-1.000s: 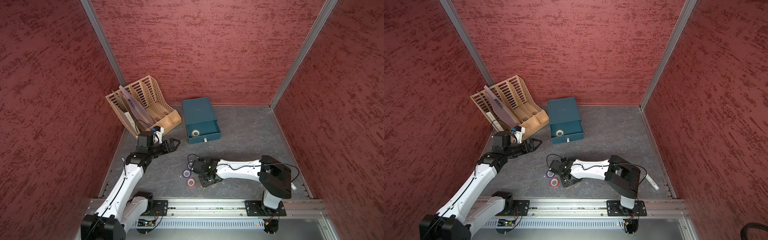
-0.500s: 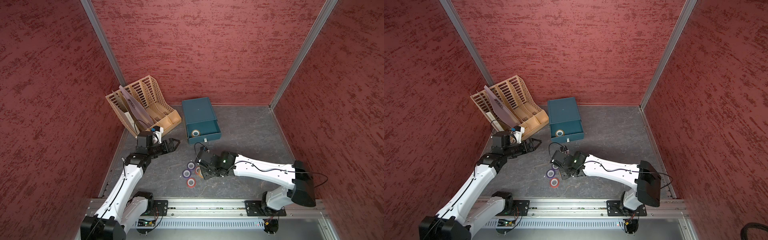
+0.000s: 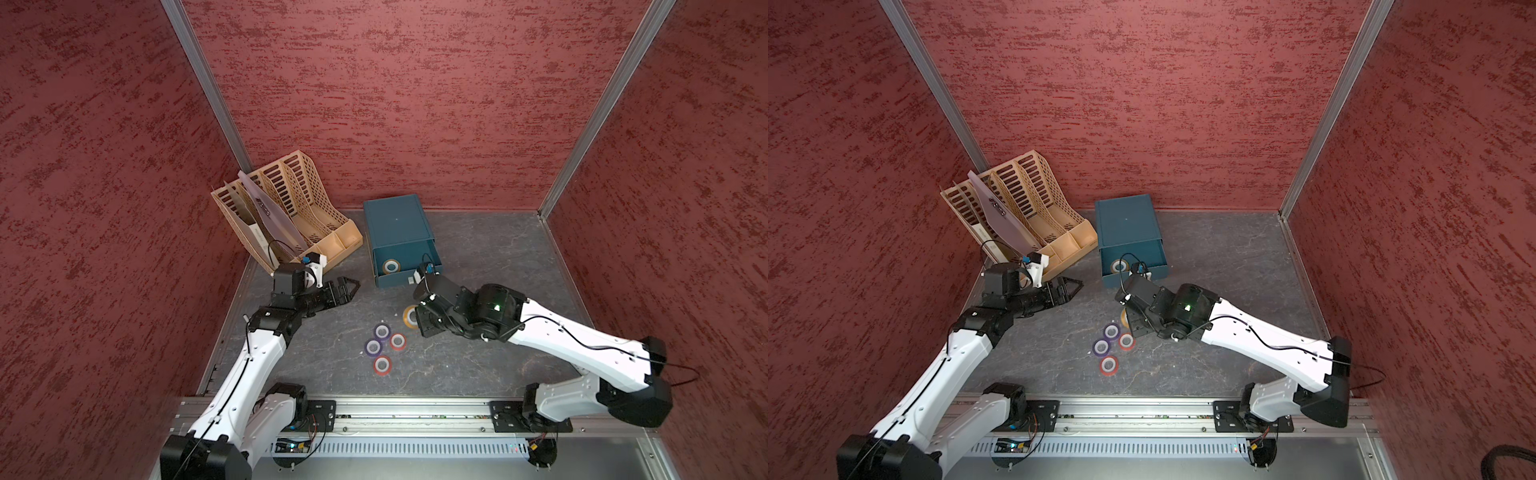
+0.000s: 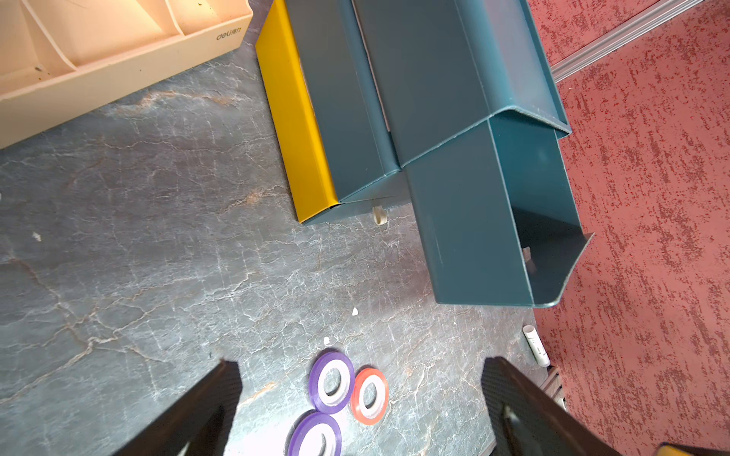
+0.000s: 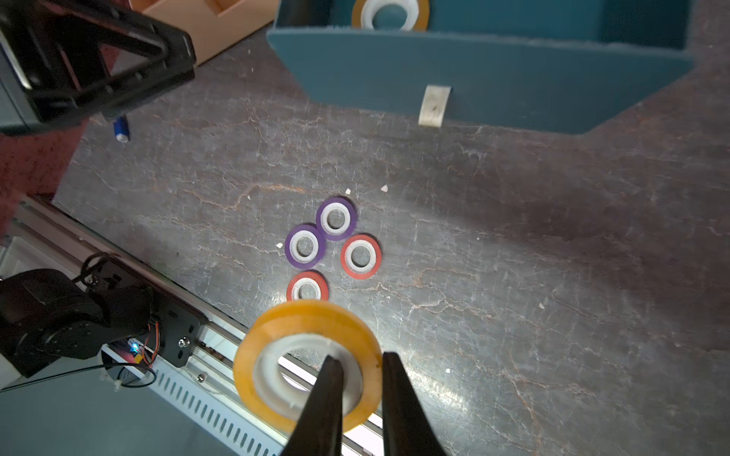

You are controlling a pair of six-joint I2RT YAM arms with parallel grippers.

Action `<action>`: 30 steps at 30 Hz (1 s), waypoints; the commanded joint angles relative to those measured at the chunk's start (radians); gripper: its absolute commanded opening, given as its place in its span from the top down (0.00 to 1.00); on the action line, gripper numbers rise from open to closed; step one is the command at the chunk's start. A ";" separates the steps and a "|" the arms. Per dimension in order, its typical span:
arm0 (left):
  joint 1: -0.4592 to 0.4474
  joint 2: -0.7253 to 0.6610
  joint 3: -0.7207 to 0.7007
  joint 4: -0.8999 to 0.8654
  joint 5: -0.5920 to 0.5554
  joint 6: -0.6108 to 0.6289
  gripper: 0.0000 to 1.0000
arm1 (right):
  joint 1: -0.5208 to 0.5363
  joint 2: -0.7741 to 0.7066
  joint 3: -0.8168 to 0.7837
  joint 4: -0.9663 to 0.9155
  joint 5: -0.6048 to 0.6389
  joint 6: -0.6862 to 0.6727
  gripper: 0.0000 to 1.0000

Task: Place the transparent tape into the drawer according to color
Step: Place the tape in the drawer.

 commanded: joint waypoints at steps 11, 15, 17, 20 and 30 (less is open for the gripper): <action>0.006 0.013 0.054 0.025 0.005 0.001 0.00 | -0.184 -0.050 0.135 0.032 0.019 -0.144 1.00; 0.003 0.026 0.057 0.044 0.012 -0.008 0.00 | -0.255 -0.020 0.157 0.092 -0.012 -0.177 1.00; 0.003 0.029 0.062 0.045 0.014 -0.007 0.00 | -0.288 0.003 0.169 0.124 -0.031 -0.193 1.00; 0.003 0.032 0.068 0.047 0.013 -0.006 0.00 | -0.331 0.057 0.202 0.168 -0.055 -0.222 1.00; 0.004 0.040 0.092 0.052 0.017 -0.008 0.00 | -0.430 0.250 0.285 0.208 -0.114 -0.260 1.00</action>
